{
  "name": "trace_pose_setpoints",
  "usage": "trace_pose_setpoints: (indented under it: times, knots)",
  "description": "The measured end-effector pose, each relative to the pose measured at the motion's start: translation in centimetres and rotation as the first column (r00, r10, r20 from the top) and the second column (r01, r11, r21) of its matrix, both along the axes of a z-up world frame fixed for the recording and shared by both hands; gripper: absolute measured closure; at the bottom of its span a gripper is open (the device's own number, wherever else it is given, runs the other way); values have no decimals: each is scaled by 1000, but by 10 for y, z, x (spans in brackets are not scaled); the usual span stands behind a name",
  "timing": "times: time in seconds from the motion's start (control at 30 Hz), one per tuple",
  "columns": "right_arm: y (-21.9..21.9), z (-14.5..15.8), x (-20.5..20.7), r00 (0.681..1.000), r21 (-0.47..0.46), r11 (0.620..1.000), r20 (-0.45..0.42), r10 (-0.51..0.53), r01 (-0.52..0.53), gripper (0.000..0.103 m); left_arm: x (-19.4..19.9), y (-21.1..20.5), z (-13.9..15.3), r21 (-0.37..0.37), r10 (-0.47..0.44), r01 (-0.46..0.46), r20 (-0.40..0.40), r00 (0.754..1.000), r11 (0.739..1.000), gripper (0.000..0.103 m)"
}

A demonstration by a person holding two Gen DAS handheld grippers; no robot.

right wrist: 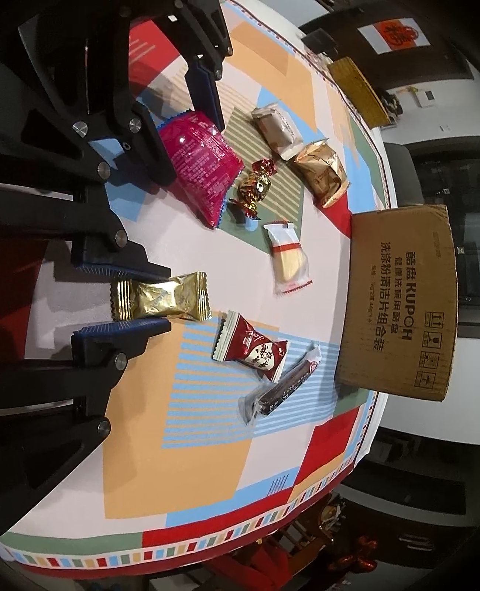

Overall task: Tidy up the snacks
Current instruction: 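Move the right tool to the gold-wrapped candy and close on it, then close the left tool on the pink bag while the right tool holds the gold candy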

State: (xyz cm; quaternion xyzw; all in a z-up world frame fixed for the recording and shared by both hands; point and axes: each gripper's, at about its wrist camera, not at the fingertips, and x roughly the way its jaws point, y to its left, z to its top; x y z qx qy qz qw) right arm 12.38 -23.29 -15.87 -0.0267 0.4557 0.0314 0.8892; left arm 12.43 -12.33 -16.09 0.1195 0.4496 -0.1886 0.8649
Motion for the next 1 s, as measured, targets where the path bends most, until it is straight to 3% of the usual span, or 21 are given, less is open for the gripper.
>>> trace_pose_setpoints:
  times: [1.0]
  knots:
    - [-5, 37, -1, 996, 31, 999, 74, -43, 41, 81, 3, 14, 31, -75, 44, -40, 46, 998, 996, 62]
